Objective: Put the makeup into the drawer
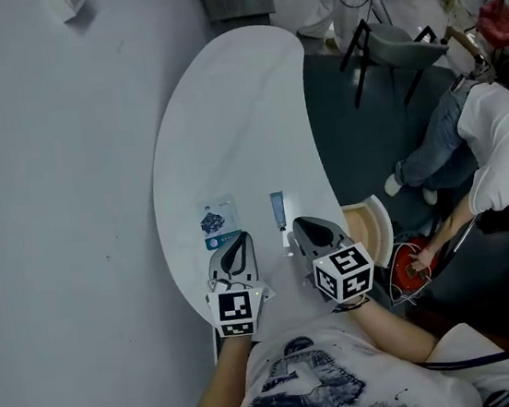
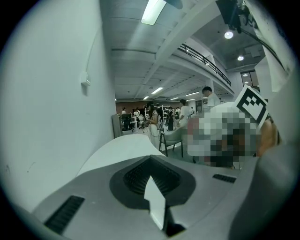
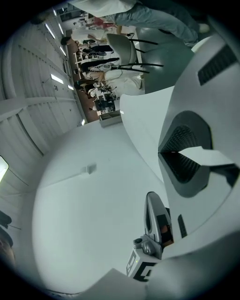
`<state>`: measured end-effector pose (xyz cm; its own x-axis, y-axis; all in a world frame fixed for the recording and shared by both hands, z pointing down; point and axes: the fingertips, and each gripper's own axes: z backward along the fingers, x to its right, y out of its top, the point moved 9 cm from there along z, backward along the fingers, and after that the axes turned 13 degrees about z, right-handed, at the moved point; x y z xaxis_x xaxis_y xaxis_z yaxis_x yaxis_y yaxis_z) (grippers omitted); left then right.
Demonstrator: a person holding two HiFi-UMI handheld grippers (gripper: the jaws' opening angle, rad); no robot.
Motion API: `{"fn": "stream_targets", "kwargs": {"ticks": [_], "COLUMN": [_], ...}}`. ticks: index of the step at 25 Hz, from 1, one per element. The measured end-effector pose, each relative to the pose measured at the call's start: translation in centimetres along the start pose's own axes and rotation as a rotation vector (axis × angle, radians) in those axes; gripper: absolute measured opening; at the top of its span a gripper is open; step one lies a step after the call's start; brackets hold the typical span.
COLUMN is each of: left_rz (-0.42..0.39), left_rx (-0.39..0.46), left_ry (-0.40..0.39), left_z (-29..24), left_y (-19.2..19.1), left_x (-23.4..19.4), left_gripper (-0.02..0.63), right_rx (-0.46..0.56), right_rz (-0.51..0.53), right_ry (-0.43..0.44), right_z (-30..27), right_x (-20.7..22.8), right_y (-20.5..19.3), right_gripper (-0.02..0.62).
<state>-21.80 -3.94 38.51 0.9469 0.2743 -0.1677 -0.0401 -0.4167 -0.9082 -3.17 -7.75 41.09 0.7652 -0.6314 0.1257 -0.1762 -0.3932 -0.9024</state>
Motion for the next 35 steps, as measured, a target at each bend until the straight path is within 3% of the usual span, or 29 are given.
{"fn": "stream_targets", "kwargs": {"ticks": [21, 35], "left_rz": [0.024, 0.040], "left_rx": [-0.074, -0.127], "left_ry": [-0.117, -0.149], "left_z": [-3.7, -6.8], "left_y": [-1.1, -2.5], "left_x": [-6.0, -6.9], "left_gripper": [0.046, 0.046], "right_rx": [-0.161, -0.247], "right_rz": [-0.011, -0.052], "right_ry": [-0.148, -0.167], "right_z": [-5.3, -9.4], "right_x": [-1.4, 0.1], "right_y": [-1.8, -4.2], "right_gripper": [0.026, 0.214]}}
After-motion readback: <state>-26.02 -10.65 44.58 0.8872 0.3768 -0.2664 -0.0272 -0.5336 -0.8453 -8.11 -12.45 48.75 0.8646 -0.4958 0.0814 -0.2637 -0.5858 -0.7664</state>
